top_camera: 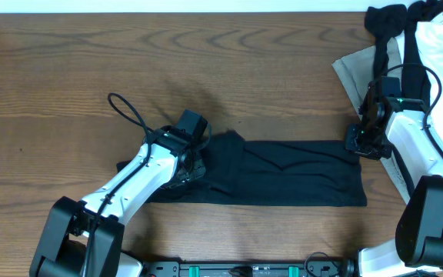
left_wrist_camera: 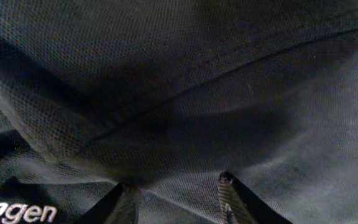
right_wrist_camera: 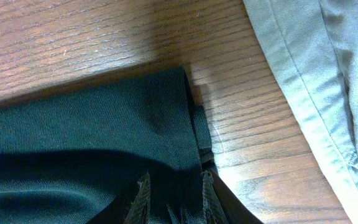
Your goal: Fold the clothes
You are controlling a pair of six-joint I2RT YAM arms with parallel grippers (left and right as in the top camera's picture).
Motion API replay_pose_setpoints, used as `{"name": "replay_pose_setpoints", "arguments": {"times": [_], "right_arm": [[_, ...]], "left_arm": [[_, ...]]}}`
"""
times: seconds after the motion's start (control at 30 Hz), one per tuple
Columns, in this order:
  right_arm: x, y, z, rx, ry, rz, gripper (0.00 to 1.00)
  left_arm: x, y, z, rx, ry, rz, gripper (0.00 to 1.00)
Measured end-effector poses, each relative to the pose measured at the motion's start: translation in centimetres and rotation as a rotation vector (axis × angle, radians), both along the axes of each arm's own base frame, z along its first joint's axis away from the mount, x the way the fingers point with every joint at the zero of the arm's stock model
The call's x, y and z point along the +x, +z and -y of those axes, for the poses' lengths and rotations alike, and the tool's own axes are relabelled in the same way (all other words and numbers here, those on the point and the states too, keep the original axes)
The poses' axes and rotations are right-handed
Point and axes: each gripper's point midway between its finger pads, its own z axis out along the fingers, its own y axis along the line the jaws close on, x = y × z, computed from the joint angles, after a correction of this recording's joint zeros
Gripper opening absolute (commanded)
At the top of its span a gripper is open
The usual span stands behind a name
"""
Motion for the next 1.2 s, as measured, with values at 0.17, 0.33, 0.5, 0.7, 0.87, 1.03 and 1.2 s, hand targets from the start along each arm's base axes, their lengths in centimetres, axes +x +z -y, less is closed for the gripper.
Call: {"name": "replay_pose_setpoints", "arguments": {"times": [0.17,0.33,0.5,0.7,0.87,1.03,1.2], "right_arm": [[0.0,0.0,0.0,0.0,0.0,0.0,0.27],[0.0,0.0,0.0,0.0,0.0,0.0,0.27],[0.0,0.0,0.0,0.0,0.0,-0.001,0.27],[0.0,0.0,0.0,0.0,0.0,-0.002,0.27],[0.0,0.0,0.0,0.0,0.0,-0.002,0.27],[0.0,0.0,0.0,0.0,0.0,0.0,0.27],[0.0,0.0,0.0,0.0,0.0,0.001,0.27]], "left_arm": [[0.0,0.0,-0.1,0.003,0.006,0.002,0.43],[0.6,0.1,0.1,-0.006,0.021,0.023,0.28],[0.8,0.1,0.2,-0.007,0.024,0.033,0.06],[0.6,0.1,0.1,-0.003,0.024,0.027,0.06],[-1.0,-0.1,-0.7,0.03,0.025,-0.04,0.06],[-3.3,0.0,-1.8,0.075,0.119,-0.132,0.06],[-3.7,0.3,-2.0,0.078,0.209,-0.139,0.06]]}}
